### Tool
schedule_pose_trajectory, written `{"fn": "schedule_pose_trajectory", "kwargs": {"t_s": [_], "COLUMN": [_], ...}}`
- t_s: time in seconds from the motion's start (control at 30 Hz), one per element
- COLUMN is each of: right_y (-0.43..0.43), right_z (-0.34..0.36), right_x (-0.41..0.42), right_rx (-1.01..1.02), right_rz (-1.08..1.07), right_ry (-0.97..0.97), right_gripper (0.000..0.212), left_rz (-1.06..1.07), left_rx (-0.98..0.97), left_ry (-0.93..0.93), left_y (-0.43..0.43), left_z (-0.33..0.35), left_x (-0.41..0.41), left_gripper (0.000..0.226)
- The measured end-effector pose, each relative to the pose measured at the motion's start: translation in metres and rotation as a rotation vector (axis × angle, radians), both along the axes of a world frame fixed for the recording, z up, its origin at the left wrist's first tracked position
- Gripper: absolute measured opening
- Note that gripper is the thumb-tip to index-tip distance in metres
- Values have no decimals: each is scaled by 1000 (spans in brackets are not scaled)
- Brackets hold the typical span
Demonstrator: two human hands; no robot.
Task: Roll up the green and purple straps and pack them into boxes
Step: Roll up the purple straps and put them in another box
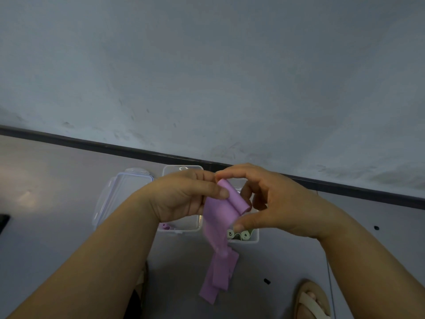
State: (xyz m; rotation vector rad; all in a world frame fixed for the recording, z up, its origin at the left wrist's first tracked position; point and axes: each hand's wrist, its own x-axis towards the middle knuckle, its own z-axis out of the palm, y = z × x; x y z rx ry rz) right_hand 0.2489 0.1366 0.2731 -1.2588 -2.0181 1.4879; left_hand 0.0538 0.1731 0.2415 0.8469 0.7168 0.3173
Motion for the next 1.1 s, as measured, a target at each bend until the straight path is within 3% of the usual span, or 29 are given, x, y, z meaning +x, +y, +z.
{"fn": "schedule_pose_trajectory", "kwargs": {"t_s": [0.37,0.53,0.63,0.9,1.0,1.1], "right_y": [-1,-1,0,2,2,2], "right_z": [-4,-5,-5,-12,-11,-9], "right_x": [0,3,6,8,7,6], "right_rx": [19,34,49,58,6,-88], "right_rz": [44,28,48,53,-42,-193], "right_ry": [-20,-15,-60,-168,-134,-43], "right_gripper": [54,53,53,61,63,51], "left_rz": [-126,-55,-55,-7,82,180], "left_rx": [-39,12,43,159,197,235], "left_ry": [-31,79,139,287,267,246], "left_y": [-4,-5,-5,-5,-4,-2], "left_z": [5,5,5,-1,-4,-4], "left_x": [2,7,8,8,7,7], "left_gripper": [20,17,1,23,24,31]}}
